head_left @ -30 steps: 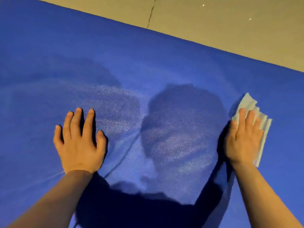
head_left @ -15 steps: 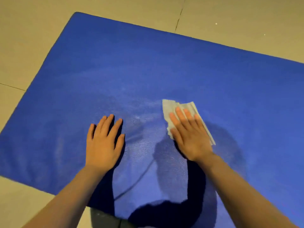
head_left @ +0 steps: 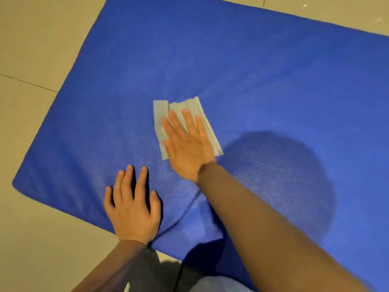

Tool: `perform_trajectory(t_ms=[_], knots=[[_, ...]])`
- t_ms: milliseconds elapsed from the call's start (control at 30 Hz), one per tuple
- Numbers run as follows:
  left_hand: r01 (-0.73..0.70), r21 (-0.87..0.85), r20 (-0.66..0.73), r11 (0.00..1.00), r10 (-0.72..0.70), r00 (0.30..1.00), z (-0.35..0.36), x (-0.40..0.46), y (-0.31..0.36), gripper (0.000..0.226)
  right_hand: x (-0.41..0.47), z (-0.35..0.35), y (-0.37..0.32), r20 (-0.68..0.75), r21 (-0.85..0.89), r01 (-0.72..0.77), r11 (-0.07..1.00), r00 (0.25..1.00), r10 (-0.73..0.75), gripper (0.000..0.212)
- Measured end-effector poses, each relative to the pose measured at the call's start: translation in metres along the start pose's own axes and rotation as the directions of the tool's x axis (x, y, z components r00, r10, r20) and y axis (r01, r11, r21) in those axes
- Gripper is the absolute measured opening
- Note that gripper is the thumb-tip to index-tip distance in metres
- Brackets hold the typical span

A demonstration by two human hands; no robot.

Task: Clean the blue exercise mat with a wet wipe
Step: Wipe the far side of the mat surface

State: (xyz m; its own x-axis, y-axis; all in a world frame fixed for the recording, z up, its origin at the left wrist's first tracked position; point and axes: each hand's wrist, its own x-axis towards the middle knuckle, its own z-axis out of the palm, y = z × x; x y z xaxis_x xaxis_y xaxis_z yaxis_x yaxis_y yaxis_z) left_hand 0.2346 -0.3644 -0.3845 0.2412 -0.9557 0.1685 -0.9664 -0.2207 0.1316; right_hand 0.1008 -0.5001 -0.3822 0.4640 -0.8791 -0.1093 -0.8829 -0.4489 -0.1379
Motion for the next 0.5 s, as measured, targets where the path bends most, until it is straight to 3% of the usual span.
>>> perform_trajectory(t_ms=[67,133,200,267,367,433,500], knots=[[-0.033,0.022,-0.010,0.999,0.033,0.999,0.001,0.001,-0.001,0.054,-0.013,0.001,-0.024,0.053,-0.037,0.136,0.990,0.990,-0.134,0.067],[-0.027,0.003,0.020,1.000,0.027,0.999,0.000,0.000,-0.002,0.055,-0.028,0.006,-0.016,-0.015,-0.103,0.212,0.972,0.976,-0.215,0.060],[-0.010,-0.038,0.041,0.999,0.011,0.999,-0.001,0.000,-0.001,0.056,-0.039,0.010,0.013,-0.134,-0.063,0.190,0.980,0.971,-0.197,0.049],[0.009,-0.039,0.057,0.999,-0.007,0.998,0.000,0.001,-0.001,0.057,-0.053,0.010,0.052,-0.196,0.014,0.047,0.999,0.980,-0.043,0.046],[-0.009,-0.055,0.103,0.998,0.015,0.995,-0.005,0.000,-0.001,0.058,-0.103,0.003,0.109,0.018,-0.037,-0.242,0.969,0.970,0.243,0.071],[0.006,-0.050,0.136,0.999,0.001,0.991,-0.002,0.006,0.000,0.061,-0.153,0.007,0.144,0.104,-0.073,-0.431,0.899,0.894,0.437,0.088],[0.014,-0.071,0.178,0.997,-0.001,0.984,-0.004,0.005,0.000,0.064,-0.216,0.008,0.156,0.081,-0.043,-0.603,0.797,0.793,0.604,0.082]])
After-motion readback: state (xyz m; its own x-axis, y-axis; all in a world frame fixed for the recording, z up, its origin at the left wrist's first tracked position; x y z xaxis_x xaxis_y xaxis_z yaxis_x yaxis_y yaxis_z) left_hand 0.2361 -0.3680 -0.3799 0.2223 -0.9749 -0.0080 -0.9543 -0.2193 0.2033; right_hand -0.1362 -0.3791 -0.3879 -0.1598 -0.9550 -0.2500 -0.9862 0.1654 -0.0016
